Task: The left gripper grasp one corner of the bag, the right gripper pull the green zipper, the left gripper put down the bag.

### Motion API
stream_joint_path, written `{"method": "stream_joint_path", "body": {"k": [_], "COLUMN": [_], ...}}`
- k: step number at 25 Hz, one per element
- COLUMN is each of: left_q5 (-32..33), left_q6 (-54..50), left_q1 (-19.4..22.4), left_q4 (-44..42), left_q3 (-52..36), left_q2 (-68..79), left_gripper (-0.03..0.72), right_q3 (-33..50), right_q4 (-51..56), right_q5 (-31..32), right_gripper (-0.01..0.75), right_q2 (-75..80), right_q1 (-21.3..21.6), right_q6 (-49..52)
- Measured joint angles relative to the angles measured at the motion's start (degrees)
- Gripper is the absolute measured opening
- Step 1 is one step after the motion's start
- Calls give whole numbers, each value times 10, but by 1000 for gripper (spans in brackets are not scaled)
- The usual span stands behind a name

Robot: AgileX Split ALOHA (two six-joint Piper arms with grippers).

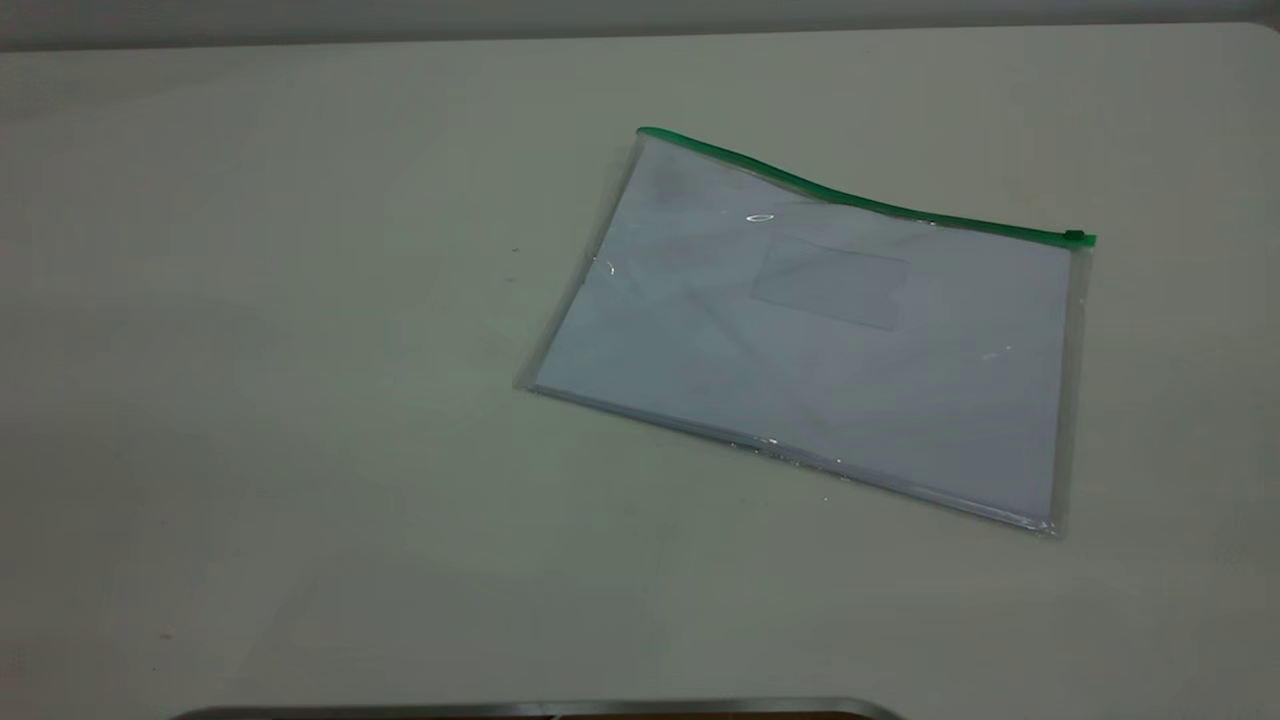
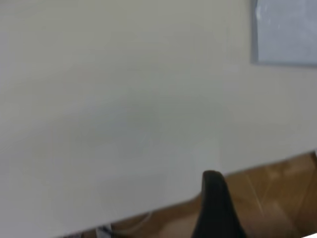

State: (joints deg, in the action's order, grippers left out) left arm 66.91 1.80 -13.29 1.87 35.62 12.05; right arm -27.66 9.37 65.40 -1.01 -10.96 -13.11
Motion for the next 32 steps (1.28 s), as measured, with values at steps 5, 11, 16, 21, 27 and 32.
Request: {"method": "stream_joint_path", "body": {"k": [5,11,16,21,27,32], "left_q5": [-7,-19,-20,-20,-22,-20], "left_q6": [0,0,0,0,-1,-1], "left_q1": [0,0,0,2,100,136], "left_q4": [0,0,0,0,2,2], "left_q3": [-66,-78,-78,-78,-78,-78], "left_q2": [0,0,0,-3,-70,-125], "left_gripper": [568,568,568,568,568,568], "right_q3": [0,0,0,0,0,0], "right_q4": [0,0,0,0,0,0], "right_q5": [0,0,0,0,0,0], "right_gripper": [474,474,473,473,473,472], "right_q2": [0,0,0,0,0,0], "right_q1": [0,0,0,0,0,0], "right_q6": [0,0,0,0,0,0]}}
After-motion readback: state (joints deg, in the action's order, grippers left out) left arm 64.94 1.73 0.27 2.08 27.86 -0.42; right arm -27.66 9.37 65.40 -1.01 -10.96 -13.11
